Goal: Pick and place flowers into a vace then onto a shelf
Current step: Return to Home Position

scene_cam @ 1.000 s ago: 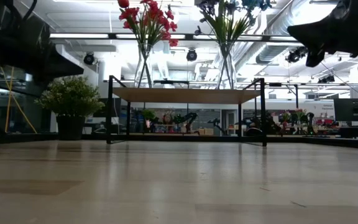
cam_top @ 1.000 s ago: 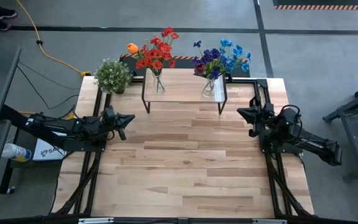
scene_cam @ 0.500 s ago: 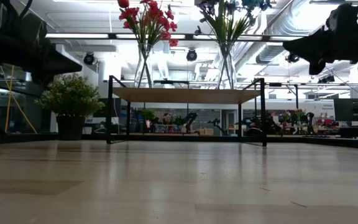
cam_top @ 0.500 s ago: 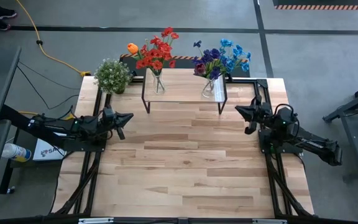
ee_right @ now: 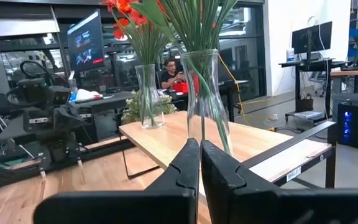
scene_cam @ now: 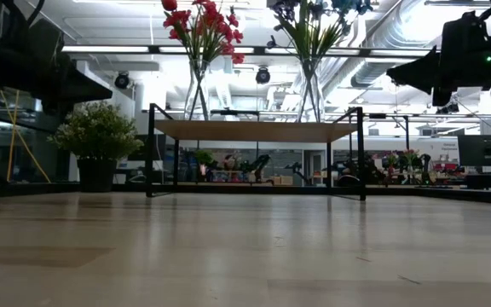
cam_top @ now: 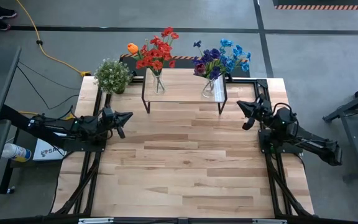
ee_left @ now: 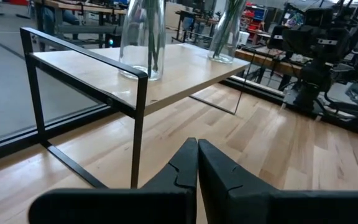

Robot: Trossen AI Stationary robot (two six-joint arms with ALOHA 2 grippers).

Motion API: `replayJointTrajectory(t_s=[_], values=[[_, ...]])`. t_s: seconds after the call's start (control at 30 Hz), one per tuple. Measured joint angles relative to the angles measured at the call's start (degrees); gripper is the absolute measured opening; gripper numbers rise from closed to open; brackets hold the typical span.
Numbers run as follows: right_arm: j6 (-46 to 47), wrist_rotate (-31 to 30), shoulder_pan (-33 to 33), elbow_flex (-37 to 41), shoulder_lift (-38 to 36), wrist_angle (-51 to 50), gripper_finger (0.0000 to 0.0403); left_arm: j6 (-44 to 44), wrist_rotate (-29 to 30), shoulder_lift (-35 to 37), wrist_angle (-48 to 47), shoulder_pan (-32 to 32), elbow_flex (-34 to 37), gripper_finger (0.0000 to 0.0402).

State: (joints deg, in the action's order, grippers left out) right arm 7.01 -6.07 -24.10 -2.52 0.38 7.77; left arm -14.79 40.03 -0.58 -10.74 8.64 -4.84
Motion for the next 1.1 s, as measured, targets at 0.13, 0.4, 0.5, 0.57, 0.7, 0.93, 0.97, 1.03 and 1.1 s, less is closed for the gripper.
replayJointTrajectory(t_s=[0.13,0.4,0.5,0.57,0.7,0.93,0.97,1.03,1.1], values=[[1.29,0.01,-0.01,0.0,0.0,-1.95,0.0008,-0.05,-0.04,-0.02,0.02,0.0,0.0,0.0049],[8.06,0.46,0.0,-0.01,0.0,-8.84,0.0006,-0.46,-0.07,-0.04,0.11,0.0,0.02,0.0049],[7.03,0.46,0.0,0.0,0.0,-9.08,0.0005,-0.46,-0.07,-0.04,0.13,-0.02,0.02,0.0049],[7.11,0.46,-0.01,0.0,0.0,-9.07,0.0006,-0.46,-0.09,-0.04,0.13,-0.01,0.02,0.0049],[7.41,0.46,0.0,0.0,0.0,-9.07,0.0008,-0.48,-0.11,-0.04,0.15,-0.02,0.02,0.0049],[7.5,0.45,0.0,0.0,0.0,-9.07,0.0011,-0.48,-0.12,-0.04,0.15,0.0,0.04,0.0049],[7.52,0.44,0.0,0.0,0.0,-9.05,0.0011,-0.48,-0.13,-0.04,0.15,-0.02,0.04,0.0049],[7.52,0.44,0.0,0.0,0.0,-9.05,0.0011,-0.48,-0.13,-0.04,0.16,0.0,0.04,0.0049],[7.52,0.45,0.0,0.0,0.0,-9.05,0.0011,-0.48,-0.13,-0.04,0.16,-0.01,0.04,0.0049]])
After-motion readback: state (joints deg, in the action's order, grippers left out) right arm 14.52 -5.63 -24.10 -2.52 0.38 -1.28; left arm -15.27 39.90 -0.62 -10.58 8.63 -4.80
